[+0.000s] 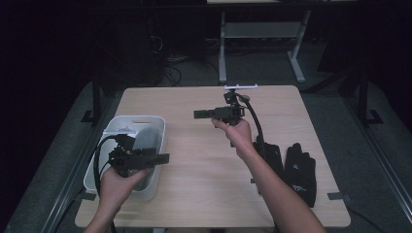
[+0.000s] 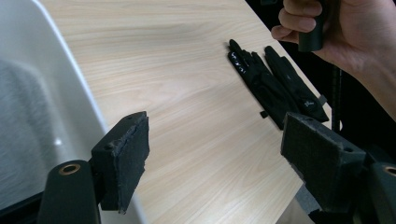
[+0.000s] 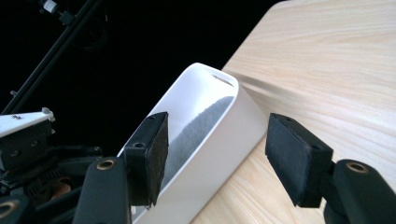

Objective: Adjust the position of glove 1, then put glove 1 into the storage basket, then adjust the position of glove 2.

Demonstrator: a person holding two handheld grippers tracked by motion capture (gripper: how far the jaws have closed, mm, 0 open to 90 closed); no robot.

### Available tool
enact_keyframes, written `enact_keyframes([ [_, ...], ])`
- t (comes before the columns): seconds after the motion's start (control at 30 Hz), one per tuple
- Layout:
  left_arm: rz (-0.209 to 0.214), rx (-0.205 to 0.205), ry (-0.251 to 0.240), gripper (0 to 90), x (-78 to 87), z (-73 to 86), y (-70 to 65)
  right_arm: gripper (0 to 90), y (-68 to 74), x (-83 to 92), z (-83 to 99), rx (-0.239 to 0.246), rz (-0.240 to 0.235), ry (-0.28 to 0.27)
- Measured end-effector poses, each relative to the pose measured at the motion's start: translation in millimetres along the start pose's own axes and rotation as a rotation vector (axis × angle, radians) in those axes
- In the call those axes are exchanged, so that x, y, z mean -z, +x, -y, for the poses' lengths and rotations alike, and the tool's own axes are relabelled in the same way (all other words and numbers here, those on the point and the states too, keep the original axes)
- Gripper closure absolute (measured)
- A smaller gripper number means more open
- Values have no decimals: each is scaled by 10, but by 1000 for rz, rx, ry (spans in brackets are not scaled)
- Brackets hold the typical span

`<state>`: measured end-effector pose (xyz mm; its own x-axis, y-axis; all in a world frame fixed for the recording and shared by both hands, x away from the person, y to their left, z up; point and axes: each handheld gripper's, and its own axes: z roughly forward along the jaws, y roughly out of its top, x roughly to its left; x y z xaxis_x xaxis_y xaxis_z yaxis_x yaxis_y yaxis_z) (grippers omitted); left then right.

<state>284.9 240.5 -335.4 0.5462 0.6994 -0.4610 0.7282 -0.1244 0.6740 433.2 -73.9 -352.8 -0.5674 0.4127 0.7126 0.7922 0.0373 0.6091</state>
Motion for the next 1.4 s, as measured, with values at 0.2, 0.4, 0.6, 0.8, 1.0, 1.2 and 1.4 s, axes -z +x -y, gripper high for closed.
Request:
enact_keyframes([
  [0.2,15,-19,11,233,-76,-24,-63,390,-53,131,44,-17,7,-25],
  [0.4,39,-20,30,228,-195,-6,-89,389,-138,263,108,-29,23,-29],
  [0.6,52,-38,40,219,-298,-23,-162,378,-223,438,139,-45,46,-60],
  [0.8,61,-45,50,214,-365,-31,-222,379,-272,518,178,-59,52,-59],
  [1.0,68,-56,58,213,-417,-51,-264,379,-350,632,282,-66,61,-63],
  [1.2,74,-65,61,211,-460,-53,-316,379,-426,748,350,-83,77,-71],
  [1.4,78,-73,70,210,-509,-59,-347,379,-463,821,387,-85,87,-77],
])
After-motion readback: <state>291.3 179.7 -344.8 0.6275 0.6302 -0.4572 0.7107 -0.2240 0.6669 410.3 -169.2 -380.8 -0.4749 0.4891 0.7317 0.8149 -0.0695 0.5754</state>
